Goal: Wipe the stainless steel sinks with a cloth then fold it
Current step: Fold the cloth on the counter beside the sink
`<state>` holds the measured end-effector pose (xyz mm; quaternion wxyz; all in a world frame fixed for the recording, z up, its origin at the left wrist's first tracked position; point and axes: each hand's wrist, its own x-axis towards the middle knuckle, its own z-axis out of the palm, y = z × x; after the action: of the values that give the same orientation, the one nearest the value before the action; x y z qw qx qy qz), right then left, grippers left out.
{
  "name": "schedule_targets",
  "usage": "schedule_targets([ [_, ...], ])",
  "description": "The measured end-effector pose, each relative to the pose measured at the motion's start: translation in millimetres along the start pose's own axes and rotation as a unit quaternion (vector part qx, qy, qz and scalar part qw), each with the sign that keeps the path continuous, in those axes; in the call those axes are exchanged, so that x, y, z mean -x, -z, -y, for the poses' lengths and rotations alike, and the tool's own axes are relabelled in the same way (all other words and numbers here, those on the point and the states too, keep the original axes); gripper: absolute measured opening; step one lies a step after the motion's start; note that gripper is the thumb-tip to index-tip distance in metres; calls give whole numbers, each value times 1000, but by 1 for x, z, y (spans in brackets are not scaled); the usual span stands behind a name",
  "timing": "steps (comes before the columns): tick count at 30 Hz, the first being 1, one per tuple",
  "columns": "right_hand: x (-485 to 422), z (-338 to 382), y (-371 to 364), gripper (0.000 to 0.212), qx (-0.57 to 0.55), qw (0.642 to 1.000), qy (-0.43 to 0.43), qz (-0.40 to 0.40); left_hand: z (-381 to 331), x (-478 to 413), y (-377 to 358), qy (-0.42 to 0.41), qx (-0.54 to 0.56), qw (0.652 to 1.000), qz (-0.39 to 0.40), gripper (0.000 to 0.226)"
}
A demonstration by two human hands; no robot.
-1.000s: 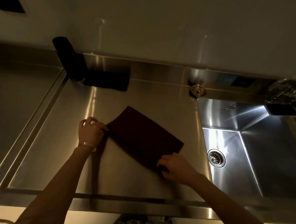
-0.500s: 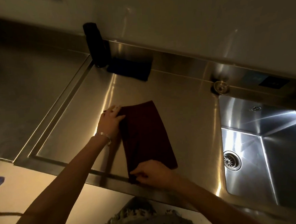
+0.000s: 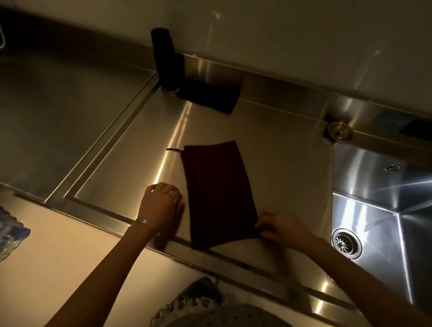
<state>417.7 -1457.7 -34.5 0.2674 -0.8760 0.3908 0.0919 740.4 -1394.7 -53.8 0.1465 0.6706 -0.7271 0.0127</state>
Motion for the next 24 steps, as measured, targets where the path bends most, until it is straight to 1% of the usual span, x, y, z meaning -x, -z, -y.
schedule_targets([
  [2, -1, -1, -5, 31, 21, 1000, 13, -5, -11, 7, 1, -21, 22, 999, -21, 29],
  [3, -2, -1, -7, 34, 35, 999, 24, -2, -13, 8, -4, -39, 31, 999, -19, 29],
  [4, -3, 0, -7, 37, 50, 998, 32, -2, -14, 7, -9, -52, 42, 998, 8, 27],
  [5, -4, 1, -7, 38, 67, 997, 36, -3, -14, 6, -14, -54, 44, 996, 56, 33],
  [7, -6, 1, -6, 35, 92, 994, 53, -14, -12, 3, -16, -11, 19, 987, 159, 43],
  [8, -7, 1, -6, 34, 99, 993, 55, -14, -13, 3, -15, 15, 4, 983, 184, 43],
  [9, -7, 0, -6, 33, 109, 993, 54, -12, -17, 4, -13, 26, -3, 983, 184, 40],
  [10, -8, -2, -7, 33, 115, 992, 57, -10, -22, 6, -10, 19, -2, 987, 158, 35],
  [12, -8, -3, -8, 33, 110, 992, 63, -6, -34, 14, -4, -28, 25, 995, 87, 20],
  [13, -7, -2, -7, 33, 112, 992, 64, -8, -39, 19, -3, -53, 39, 995, 76, 16],
  [14, -7, -1, -7, 31, 117, 991, 66, -14, -43, 26, -2, -68, 54, 991, 107, 22],
  [16, -9, 0, -7, 27, 119, 990, 65, -26, -55, 36, -5, -48, 68, 978, 193, 51],
  [17, -11, 1, -6, 26, 112, 992, 57, -26, -58, 41, -7, -39, 60, 973, 218, 60],
  [18, -12, 3, -4, 24, 102, 993, 49, -24, -60, 44, -10, -34, 52, 973, 222, 63],
  [19, -13, 5, -2, 23, 86, 995, 38, -20, -61, 47, -12, -28, 54, 974, 216, 60],
  [20, -15, 6, 1, 22, 61, 998, 22, -11, -64, 48, -11, -25, 57, 977, 206, 53],
  [22, -19, 6, 7, 19, -19, 1000, -17, -6, -65, 48, -12, -22, 41, 982, 185, 37],
  [24, -22, 5, 15, 13, -94, 994, -41, -29, -64, 47, -9, -16, 19, 981, 192, 35],
])
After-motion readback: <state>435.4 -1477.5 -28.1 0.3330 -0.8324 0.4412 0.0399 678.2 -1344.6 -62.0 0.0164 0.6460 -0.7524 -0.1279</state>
